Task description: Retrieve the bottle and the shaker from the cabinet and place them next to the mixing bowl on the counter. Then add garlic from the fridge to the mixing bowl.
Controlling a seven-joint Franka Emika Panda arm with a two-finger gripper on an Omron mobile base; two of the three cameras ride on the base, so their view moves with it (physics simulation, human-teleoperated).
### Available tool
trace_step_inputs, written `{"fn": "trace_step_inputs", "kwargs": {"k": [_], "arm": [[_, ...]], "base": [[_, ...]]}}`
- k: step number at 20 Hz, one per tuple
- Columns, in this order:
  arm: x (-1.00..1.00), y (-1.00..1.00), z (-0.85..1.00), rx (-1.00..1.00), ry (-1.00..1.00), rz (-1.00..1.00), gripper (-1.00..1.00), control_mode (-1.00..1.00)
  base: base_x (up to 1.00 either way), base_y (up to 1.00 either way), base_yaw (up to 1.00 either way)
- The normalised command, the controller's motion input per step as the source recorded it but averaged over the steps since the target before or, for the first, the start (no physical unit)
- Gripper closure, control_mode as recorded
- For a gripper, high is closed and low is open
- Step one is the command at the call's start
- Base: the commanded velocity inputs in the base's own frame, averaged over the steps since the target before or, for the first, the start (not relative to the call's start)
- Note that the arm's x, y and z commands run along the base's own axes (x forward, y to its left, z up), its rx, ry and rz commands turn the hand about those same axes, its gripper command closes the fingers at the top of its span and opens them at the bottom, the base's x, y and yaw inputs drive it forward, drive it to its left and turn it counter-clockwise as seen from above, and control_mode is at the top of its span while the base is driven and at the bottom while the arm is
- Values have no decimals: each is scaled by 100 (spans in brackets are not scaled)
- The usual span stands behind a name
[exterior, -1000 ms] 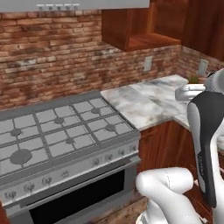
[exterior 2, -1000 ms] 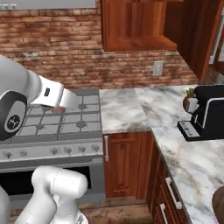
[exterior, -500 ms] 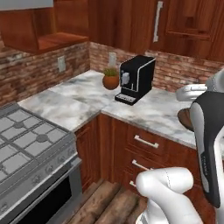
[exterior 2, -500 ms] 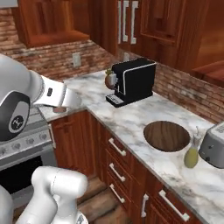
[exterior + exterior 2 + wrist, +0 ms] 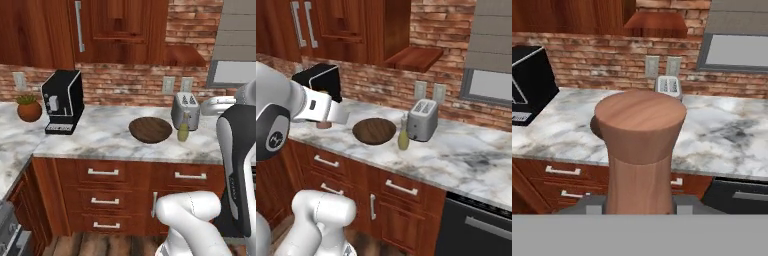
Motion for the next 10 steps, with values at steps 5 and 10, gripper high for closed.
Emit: {"fn": "trace_step_inputs", "kwargs": {"k": [5, 10], "arm": [[0, 0, 0, 0, 0, 0, 100, 100], [0, 0, 0, 0, 0, 0, 100, 100]], "base": [[31, 0, -45], [66, 6, -24]]}}
